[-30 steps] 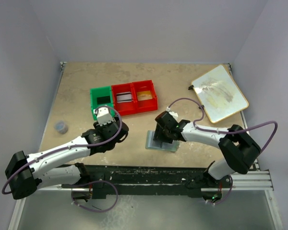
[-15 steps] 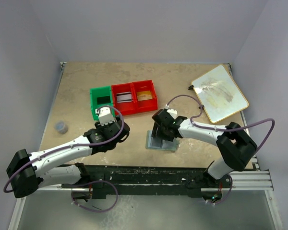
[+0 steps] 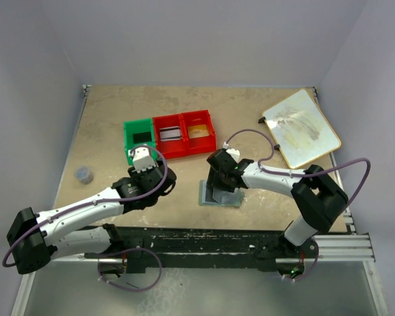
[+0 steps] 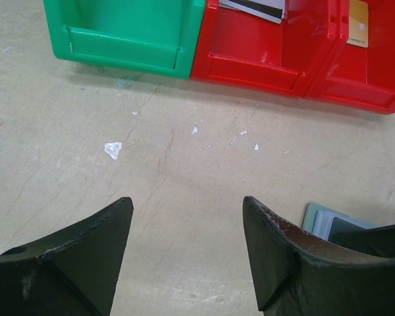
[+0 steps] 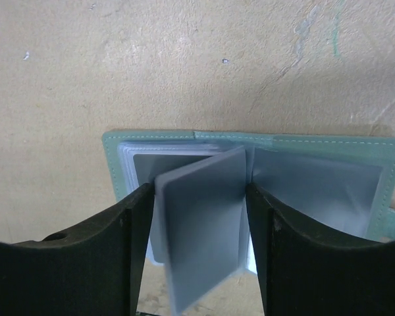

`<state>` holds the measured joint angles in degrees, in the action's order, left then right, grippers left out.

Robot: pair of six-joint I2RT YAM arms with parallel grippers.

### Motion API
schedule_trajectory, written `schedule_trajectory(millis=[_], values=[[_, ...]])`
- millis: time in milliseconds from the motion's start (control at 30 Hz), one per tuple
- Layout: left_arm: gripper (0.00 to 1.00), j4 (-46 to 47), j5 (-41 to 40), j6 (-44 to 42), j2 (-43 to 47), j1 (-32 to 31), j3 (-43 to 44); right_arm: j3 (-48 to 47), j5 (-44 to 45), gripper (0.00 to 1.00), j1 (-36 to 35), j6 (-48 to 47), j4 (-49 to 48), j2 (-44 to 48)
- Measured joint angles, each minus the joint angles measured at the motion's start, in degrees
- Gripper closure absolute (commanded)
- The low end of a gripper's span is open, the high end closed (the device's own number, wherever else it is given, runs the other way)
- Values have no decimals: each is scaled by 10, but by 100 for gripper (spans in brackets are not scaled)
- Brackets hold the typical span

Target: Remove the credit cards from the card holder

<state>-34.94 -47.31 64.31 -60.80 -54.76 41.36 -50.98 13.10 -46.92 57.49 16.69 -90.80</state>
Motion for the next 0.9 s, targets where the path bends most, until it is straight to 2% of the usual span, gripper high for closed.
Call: schedule_trajectory(millis=[367, 467, 533, 667, 900], values=[[35, -1, 0, 0, 0, 0, 0, 15, -9, 45, 1, 4, -31, -5], [35, 0, 0, 0, 0, 0, 0, 30, -24, 49, 2, 2, -50, 6], [35, 1, 1, -1, -1, 0, 0, 45, -37, 55, 2, 1, -60, 18], [35, 2, 4, -1, -7, 0, 0, 61, -41, 62, 2, 0, -55, 43], [35, 5, 9, -5, -14, 0, 0, 71, -36, 59, 10, -4, -42, 81]])
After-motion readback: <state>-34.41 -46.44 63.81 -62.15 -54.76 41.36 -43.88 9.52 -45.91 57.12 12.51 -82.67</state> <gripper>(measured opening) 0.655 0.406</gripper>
